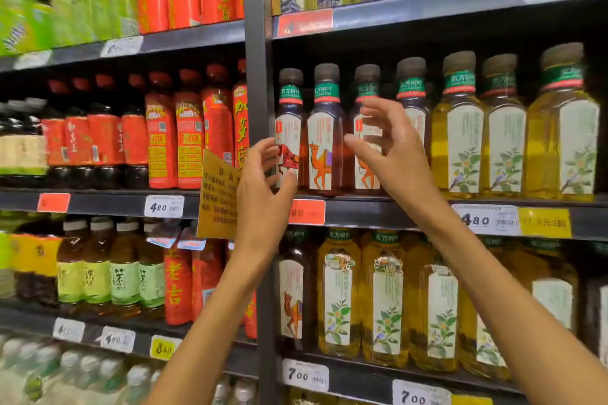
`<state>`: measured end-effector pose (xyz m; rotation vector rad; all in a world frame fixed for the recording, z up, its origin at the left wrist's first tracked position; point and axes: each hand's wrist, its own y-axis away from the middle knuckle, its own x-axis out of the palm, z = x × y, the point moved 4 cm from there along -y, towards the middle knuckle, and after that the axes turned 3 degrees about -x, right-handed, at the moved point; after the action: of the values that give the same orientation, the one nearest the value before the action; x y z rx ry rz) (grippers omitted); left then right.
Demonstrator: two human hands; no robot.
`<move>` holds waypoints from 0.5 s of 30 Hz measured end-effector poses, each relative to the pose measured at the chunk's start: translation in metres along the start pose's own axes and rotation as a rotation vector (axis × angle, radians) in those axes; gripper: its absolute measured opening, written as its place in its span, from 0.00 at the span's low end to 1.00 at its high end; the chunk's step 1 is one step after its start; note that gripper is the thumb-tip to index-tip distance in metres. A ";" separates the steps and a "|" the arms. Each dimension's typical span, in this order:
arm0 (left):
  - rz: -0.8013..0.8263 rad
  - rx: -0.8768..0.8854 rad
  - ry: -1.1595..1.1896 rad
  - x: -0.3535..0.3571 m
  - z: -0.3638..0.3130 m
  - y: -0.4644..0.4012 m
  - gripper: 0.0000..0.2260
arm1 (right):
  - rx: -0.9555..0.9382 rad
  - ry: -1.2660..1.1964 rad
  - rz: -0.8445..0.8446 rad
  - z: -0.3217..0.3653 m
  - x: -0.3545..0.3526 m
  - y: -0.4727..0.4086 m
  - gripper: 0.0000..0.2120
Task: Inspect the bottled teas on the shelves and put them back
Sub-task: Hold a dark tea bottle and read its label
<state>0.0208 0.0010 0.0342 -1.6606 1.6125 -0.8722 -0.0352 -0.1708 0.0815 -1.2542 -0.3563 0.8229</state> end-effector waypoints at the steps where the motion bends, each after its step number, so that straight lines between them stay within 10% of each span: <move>1: 0.004 0.002 -0.038 0.004 0.000 -0.002 0.20 | -0.035 0.047 -0.016 0.003 0.005 -0.011 0.23; 15: 0.018 -0.203 -0.422 0.078 0.042 -0.013 0.26 | -0.273 0.906 0.037 -0.005 0.088 -0.126 0.23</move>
<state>0.0643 -0.0766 0.0224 -1.8176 1.4502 -0.3217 0.0715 -0.1217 0.1811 -1.7510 0.3000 0.1722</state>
